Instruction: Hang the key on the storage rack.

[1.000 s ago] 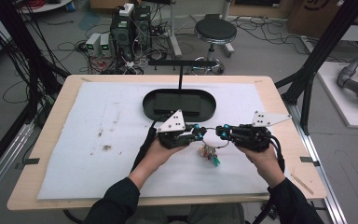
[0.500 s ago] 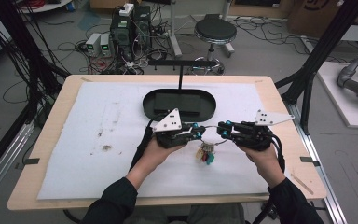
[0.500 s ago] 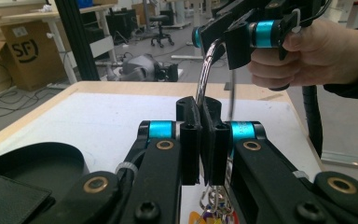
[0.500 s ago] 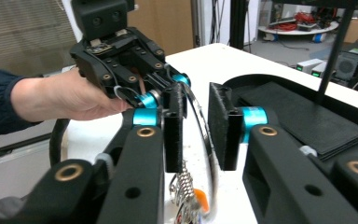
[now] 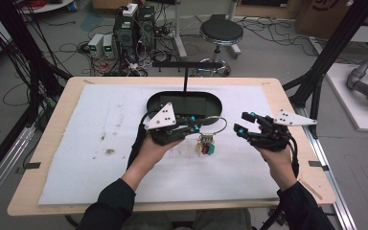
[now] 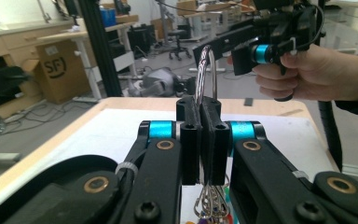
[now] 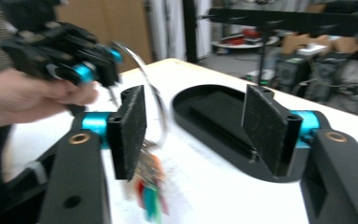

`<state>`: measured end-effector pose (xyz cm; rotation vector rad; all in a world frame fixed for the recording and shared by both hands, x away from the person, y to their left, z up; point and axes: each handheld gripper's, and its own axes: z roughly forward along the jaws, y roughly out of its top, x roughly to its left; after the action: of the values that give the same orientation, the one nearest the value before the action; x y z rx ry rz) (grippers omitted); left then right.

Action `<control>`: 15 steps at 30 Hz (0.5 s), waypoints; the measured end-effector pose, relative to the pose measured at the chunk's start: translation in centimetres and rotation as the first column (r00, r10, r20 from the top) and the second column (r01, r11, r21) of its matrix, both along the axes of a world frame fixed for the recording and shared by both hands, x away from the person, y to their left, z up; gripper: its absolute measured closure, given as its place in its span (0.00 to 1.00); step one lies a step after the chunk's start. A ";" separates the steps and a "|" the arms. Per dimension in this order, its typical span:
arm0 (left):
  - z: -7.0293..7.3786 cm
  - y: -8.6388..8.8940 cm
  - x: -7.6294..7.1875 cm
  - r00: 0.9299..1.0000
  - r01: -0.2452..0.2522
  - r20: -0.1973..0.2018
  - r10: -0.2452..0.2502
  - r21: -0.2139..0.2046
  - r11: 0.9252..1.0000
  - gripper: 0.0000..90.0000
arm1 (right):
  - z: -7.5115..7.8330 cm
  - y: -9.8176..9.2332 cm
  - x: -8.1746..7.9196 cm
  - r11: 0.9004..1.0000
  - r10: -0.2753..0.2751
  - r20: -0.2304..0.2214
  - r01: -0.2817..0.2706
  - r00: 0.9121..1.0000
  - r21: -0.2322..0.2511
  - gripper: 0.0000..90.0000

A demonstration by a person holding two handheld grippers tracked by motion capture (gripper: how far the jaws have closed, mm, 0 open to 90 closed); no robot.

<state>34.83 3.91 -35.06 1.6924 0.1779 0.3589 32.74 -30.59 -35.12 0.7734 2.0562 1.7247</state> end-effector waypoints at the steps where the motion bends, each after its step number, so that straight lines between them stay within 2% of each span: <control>1: 0.4 0.5 0.2 1.000 -0.014 0.009 0.014 -0.003 1.000 0.96 | -0.1 -0.3 0.1 1.000 -0.021 0.006 0.021 1.000 -0.003 0.41; 4: 1.0 1.3 0.6 0.999 -0.035 0.012 0.035 -0.015 0.999 0.96 | -0.3 -1.4 0.3 0.996 -0.092 0.018 0.092 0.996 0.002 0.38; 8: 2.0 2.4 1.1 0.997 -0.072 0.025 0.073 -0.027 0.997 0.96 | -0.7 -2.8 0.6 0.987 -0.162 0.013 0.162 0.987 0.005 0.36; 12: 2.7 3.1 1.5 0.995 -0.095 0.035 0.096 -0.035 0.995 0.96 | -0.9 -3.7 0.8 0.981 -0.195 -0.003 0.195 0.981 0.022 0.36; 13: 3.1 3.8 1.8 0.992 -0.120 0.042 0.122 -0.047 0.992 0.96 | -1.0 -4.2 0.9 0.978 -0.208 -0.013 0.208 0.978 0.033 0.36; 15: 3.5 4.3 2.1 0.989 -0.139 0.043 0.141 -0.052 0.989 0.96 | -1.1 -4.5 1.0 0.974 -0.223 -0.011 0.224 0.975 0.034 0.36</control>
<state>36.96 8.17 -31.59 1.6263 0.2702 0.4949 33.75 -35.12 -36.22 0.9821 1.8660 1.6384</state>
